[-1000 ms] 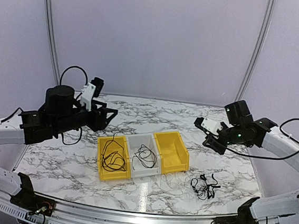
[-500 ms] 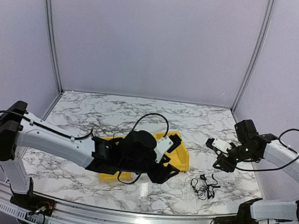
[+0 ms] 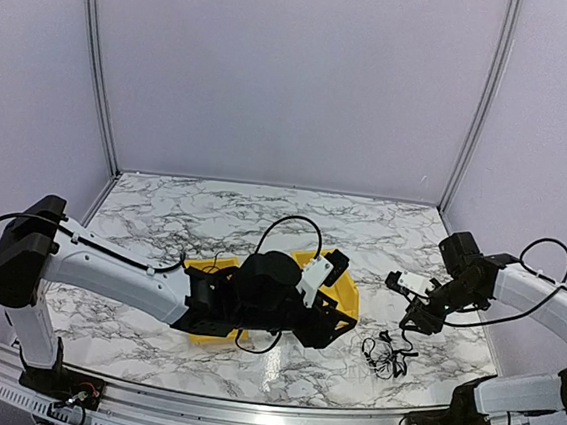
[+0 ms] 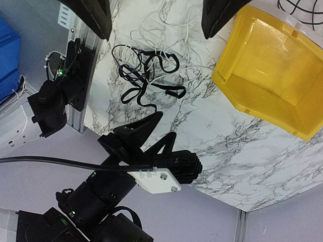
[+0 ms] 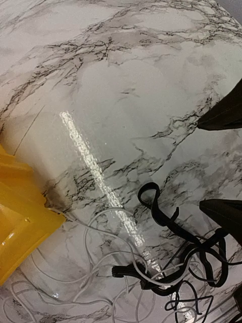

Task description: Untangle the cables

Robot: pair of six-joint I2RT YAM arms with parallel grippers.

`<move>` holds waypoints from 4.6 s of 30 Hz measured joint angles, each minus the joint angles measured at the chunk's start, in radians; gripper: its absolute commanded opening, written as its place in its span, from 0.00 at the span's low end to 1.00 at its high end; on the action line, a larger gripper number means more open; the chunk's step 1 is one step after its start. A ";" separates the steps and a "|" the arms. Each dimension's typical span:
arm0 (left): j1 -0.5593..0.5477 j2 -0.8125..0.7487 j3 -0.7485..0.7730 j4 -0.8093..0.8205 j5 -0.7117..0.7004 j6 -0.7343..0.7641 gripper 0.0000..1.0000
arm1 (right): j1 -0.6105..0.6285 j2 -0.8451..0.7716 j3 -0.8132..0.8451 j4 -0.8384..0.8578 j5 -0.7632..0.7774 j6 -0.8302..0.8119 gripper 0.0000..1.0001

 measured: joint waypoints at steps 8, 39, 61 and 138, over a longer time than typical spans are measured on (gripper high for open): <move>0.000 0.013 0.000 0.027 -0.004 -0.015 0.63 | 0.000 0.018 0.020 -0.067 -0.045 -0.056 0.45; 0.000 0.068 0.006 0.222 -0.050 0.074 0.74 | -0.001 -0.032 0.368 -0.263 -0.188 -0.058 0.00; -0.006 0.603 0.579 0.483 -0.117 0.296 0.28 | -0.001 -0.079 0.816 -0.424 -0.428 -0.009 0.00; -0.120 0.274 -0.023 0.574 -0.071 0.204 0.61 | -0.001 -0.105 1.022 -0.141 -0.245 -0.064 0.00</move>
